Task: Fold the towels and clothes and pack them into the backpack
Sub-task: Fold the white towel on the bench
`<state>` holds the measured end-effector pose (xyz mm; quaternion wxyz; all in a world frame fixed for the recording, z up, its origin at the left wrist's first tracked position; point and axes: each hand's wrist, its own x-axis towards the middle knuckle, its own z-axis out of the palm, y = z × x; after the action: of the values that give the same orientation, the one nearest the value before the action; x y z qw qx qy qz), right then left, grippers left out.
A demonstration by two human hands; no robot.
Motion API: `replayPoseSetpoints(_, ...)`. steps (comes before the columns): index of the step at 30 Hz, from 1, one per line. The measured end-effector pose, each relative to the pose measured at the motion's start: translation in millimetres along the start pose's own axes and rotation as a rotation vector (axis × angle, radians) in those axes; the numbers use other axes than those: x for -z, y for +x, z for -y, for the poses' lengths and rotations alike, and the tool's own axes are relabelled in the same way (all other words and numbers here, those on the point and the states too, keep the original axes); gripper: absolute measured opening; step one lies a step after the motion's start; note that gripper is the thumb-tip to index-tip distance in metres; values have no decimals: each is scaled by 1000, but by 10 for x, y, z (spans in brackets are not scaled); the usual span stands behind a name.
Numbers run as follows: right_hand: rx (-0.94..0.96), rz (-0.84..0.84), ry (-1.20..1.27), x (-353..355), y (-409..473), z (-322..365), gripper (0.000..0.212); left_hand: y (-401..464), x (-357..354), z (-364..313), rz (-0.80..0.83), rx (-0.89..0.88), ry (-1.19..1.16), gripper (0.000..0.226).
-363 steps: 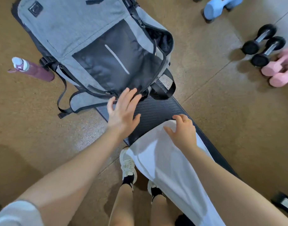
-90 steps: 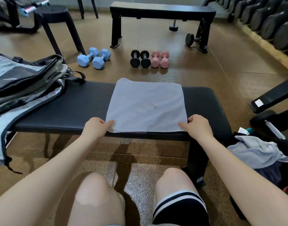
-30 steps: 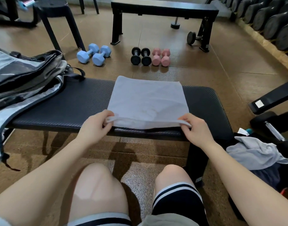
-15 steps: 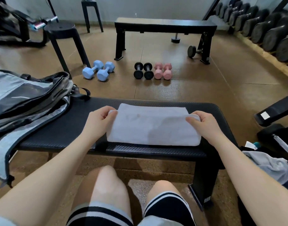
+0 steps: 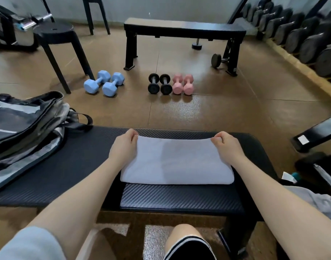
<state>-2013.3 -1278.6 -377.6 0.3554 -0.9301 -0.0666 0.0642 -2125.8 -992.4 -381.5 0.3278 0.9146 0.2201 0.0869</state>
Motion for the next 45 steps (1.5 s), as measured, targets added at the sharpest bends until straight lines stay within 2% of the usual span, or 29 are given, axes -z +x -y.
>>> replayPoseSetpoints(2,-33,-7,-50,-58,65,-11,22,26,-48,18,-39,-26,77,20)
replayPoseSetpoints(6,-76,-53,-309,-137,46,14,24,77,-111,-21,-37,-42,203,20)
replayPoseSetpoints(8,31,-156,-542,-166,-7,66,31,63,-123,-7,-94,-140,363,24)
replayPoseSetpoints(9,143,-225,-624,-207,-45,113,34,44,-135,-6,-141,-238,446,28)
replayPoseSetpoints(11,426,-293,-588,-376,-159,264,36,-19,-193,-53,-183,-484,481,31)
replayPoseSetpoints(12,553,-252,-550,-484,-233,348,38,-60,-244,-74,-132,-581,476,34)
replayPoseSetpoints(14,637,62,-522,-697,-375,486,53,-151,-326,-136,126,-582,490,59)
replayPoseSetpoints(16,555,332,-566,-793,-433,507,70,-202,-368,-101,317,-453,530,91)
replayPoseSetpoints(18,515,377,-618,-782,-402,416,81,-218,-384,-21,347,-357,559,107)
replayPoseSetpoints(21,446,363,-672,-626,-306,237,66,-218,-371,-11,314,-315,559,120)
replayPoseSetpoints(24,360,270,-726,-391,-202,5,69,-238,-382,-46,318,-300,570,119)
replayPoseSetpoints(27,257,255,-677,-176,-101,-163,59,-245,-365,-70,317,-282,586,100)
replayPoseSetpoints(30,256,269,-645,-126,-80,-164,55,-286,-371,-158,326,-215,586,78)
replayPoseSetpoints(33,300,226,-647,-133,-30,-99,51,-305,-418,-375,307,-96,508,72)
replayPoseSetpoints(36,338,213,-610,-70,57,-29,43,-310,-520,-677,285,-236,462,69)
replayPoseSetpoints(40,290,240,-563,-8,149,14,48,-327,-727,-994,409,-516,396,73)
replayPoseSetpoints(43,202,259,-475,6,183,22,45,-324,-875,-956,459,-578,476,93)
replayPoseSetpoints(45,149,314,-455,35,208,21,40,-339,-916,-848,459,-589,553,98)
